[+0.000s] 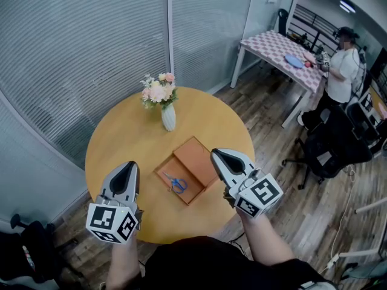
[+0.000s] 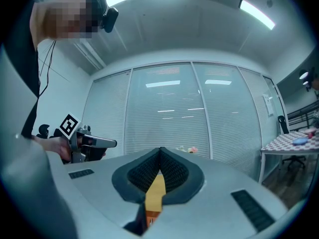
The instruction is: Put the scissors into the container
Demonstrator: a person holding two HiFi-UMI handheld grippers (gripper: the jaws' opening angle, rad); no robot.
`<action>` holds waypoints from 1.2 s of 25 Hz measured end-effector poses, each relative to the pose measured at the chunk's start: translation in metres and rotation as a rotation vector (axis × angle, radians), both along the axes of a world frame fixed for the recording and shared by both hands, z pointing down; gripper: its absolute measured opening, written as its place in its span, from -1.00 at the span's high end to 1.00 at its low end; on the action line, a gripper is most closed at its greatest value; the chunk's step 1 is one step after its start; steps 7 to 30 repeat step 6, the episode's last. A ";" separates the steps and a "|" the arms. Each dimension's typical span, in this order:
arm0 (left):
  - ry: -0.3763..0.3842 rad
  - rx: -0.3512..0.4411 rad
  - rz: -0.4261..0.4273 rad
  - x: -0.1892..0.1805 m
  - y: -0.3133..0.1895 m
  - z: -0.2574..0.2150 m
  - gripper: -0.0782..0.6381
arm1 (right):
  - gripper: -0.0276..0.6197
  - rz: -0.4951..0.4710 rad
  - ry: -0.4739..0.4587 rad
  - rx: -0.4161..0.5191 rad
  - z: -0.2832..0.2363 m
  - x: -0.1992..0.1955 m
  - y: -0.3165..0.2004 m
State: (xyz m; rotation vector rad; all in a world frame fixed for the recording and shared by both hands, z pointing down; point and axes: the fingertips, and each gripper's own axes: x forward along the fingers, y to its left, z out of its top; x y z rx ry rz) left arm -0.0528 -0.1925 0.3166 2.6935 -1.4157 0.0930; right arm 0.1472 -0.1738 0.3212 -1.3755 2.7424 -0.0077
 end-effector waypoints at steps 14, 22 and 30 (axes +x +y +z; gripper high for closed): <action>0.004 -0.002 0.002 -0.002 0.001 0.002 0.72 | 0.81 -0.002 0.002 -0.006 0.003 -0.003 0.001; 0.004 -0.002 0.002 -0.002 0.001 0.002 0.72 | 0.81 -0.002 0.002 -0.006 0.003 -0.003 0.001; 0.004 -0.002 0.002 -0.002 0.001 0.002 0.72 | 0.81 -0.002 0.002 -0.006 0.003 -0.003 0.001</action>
